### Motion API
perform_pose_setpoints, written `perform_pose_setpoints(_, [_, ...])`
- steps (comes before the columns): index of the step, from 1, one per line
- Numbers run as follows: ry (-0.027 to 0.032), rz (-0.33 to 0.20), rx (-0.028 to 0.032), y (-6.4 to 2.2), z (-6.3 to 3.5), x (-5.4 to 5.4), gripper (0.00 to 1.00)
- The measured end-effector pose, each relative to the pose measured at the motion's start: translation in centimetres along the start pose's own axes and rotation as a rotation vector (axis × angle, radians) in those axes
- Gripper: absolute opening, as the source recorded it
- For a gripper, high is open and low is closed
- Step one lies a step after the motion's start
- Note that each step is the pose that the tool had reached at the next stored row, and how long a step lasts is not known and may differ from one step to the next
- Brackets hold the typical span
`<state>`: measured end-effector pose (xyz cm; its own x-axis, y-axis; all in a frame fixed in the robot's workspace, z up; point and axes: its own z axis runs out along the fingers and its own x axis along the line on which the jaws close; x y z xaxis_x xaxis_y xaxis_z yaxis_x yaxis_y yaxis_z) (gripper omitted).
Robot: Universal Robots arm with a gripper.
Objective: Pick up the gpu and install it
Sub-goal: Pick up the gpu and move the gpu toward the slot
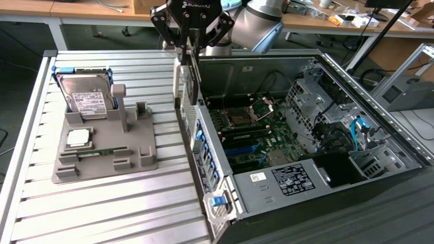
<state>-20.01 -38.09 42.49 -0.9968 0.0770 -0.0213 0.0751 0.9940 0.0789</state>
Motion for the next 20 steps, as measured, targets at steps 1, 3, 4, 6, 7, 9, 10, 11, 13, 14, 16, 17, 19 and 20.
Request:
perform_pose_setpoints(1, [0.0,0.0,0.0001,0.01,0.0,-0.1,0.27])
perform_pose_setpoints(3, [0.0,0.0,0.0002,0.02,0.01,-0.3,0.27])
perform_pose_setpoints(4, [0.0,0.0,0.0002,0.02,0.01,-0.4,0.27])
perform_pose_setpoints(6, [-0.0001,0.0,0.0003,0.01,0.01,-0.4,0.27])
perform_pose_setpoints(7, [0.0,0.0,0.0006,0.02,0.01,-0.5,0.27])
perform_pose_setpoints(9, [-0.0001,0.0,0.0008,0.02,0.01,-0.6,0.27])
perform_pose_setpoints(10, [-0.0001,0.0,0.0009,0.03,0.01,-0.7,0.27])
perform_pose_setpoints(11, [-0.0001,0.0,0.001,0.03,0.02,-0.7,0.27])
perform_pose_setpoints(13, [-0.0001,0.0,0.0012,0.03,0.02,-0.8,0.27])
perform_pose_setpoints(14, [-0.0001,0.0,0.0013,0.04,0.02,-0.9,0.27])
perform_pose_setpoints(16, [-0.0002,0.0,0.0014,0.05,0.03,-1.1,0.27])
perform_pose_setpoints(17, [-0.0001,0.0,0.0015,0.06,0.03,-1.2,0.27])
perform_pose_setpoints(19, [-0.0001,0.0,0.0016,0.07,0.04,-1.4,0.27])
perform_pose_setpoints(20, [-0.0001,0.0,0.0018,0.07,0.04,-1.4,0.27])
